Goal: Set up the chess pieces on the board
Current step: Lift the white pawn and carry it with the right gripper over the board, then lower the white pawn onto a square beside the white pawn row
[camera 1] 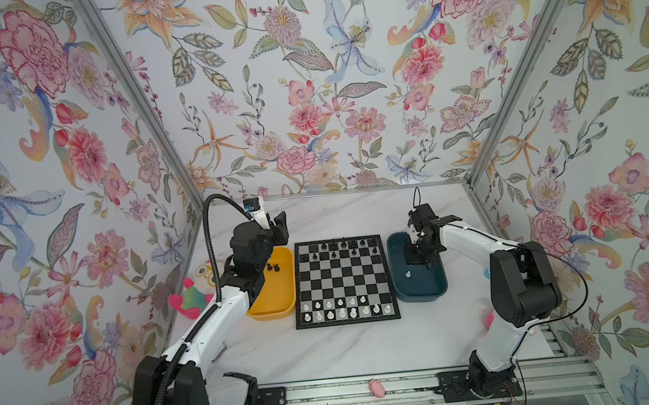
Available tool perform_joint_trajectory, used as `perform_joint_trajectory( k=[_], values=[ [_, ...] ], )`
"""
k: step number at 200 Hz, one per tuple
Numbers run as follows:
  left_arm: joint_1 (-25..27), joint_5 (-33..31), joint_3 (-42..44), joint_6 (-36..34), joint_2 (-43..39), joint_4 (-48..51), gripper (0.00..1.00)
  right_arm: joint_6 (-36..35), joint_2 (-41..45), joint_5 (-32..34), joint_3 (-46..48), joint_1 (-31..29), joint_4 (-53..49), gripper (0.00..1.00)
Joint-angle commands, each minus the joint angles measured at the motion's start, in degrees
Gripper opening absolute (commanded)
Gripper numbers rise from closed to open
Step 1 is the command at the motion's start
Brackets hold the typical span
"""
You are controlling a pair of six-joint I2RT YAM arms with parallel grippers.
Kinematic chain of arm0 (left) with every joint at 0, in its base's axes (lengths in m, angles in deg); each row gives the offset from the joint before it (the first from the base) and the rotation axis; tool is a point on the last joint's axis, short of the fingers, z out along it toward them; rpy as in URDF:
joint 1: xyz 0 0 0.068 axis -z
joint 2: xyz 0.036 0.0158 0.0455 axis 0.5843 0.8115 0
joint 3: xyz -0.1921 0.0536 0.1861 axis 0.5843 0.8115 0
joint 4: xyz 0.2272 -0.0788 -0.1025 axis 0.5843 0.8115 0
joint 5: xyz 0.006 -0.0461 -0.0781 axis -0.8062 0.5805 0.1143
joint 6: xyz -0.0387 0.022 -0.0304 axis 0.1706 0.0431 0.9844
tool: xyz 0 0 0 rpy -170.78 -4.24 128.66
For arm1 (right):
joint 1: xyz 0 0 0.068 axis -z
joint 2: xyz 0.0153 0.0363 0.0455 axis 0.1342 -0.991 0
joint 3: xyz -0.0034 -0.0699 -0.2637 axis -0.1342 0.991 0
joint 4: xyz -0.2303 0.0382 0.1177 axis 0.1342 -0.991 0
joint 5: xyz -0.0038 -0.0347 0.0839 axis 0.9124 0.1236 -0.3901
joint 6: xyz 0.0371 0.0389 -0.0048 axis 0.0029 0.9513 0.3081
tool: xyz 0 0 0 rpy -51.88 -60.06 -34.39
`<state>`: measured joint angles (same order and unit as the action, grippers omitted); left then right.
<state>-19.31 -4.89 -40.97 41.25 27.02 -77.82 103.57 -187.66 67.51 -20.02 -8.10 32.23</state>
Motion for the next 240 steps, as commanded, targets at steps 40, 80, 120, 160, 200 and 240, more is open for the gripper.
perform_joint_trajectory(
  k=[40,80,120,160,200,240],
  values=[
    [-0.9,1.8,3.2,0.6,-2.1,-2.2,0.53,-0.2,6.5,3.7,-6.0,-5.9,-10.0,0.08],
    [-1.0,2.8,4.8,0.5,-3.5,-2.7,0.53,2.2,8.7,3.6,-6.6,-13.3,-12.9,0.09],
    [-1.0,3.1,6.4,0.4,-5.2,-3.2,0.53,4.5,7.8,1.9,-6.4,-19.8,-14.2,0.09],
    [-1.0,3.0,7.4,0.1,-6.8,-2.9,0.53,5.0,4.8,0.5,-5.4,-23.8,-14.2,0.08],
    [-1.0,2.9,7.6,-0.2,-7.6,-2.6,0.53,4.3,1.6,-0.8,-5.3,-25.6,-13.0,0.07],
    [-1.0,3.1,7.6,-0.2,-7.7,-2.3,0.53,4.3,0.2,-2.3,-4.0,-26.0,-11.4,0.07]
  ],
)
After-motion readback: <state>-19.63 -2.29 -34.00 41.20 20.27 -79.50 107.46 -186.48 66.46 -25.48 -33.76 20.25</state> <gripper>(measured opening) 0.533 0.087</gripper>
